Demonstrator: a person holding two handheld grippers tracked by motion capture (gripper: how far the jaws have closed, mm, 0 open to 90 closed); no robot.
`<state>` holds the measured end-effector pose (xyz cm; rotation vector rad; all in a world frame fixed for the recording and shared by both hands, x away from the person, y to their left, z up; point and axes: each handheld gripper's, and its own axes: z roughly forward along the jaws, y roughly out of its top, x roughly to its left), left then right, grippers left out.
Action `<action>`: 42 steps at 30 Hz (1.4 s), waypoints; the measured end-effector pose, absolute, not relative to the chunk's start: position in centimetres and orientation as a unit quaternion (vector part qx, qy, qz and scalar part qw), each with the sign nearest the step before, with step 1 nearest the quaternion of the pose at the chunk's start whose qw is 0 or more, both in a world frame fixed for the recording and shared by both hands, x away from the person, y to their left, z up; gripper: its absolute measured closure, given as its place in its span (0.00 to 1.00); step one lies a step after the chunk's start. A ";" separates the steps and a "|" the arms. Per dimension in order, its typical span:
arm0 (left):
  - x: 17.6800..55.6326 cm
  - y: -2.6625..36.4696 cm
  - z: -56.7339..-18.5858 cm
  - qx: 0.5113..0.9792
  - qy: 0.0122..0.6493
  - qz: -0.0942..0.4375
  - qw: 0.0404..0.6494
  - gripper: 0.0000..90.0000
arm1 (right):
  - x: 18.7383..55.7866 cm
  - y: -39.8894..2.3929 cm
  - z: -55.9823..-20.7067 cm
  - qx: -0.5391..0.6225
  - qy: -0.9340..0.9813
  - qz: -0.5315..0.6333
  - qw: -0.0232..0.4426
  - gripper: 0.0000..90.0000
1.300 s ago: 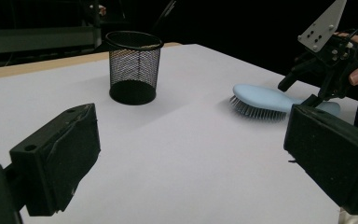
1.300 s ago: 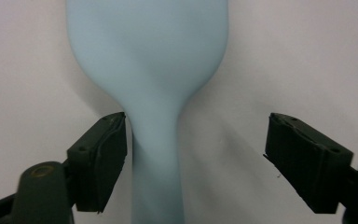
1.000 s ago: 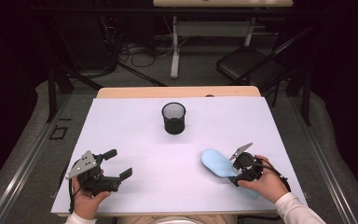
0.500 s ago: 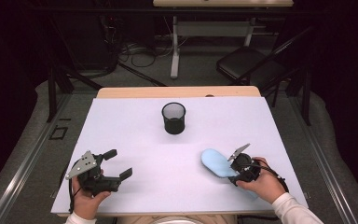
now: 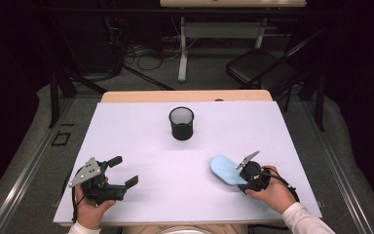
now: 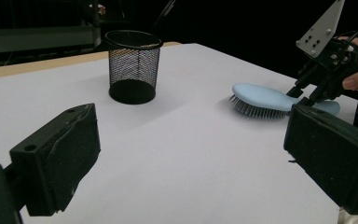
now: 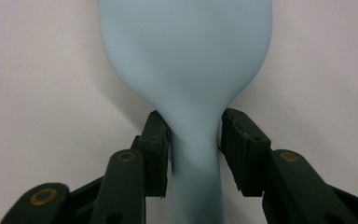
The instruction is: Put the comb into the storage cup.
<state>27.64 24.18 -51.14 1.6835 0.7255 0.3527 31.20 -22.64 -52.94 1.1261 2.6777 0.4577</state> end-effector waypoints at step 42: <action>27.6 24.2 -51.2 0.725 0.313 0.153 0.594 0.04 | 30.9 -22.9 -53.2 0.379 0.902 0.179 0.104 0.77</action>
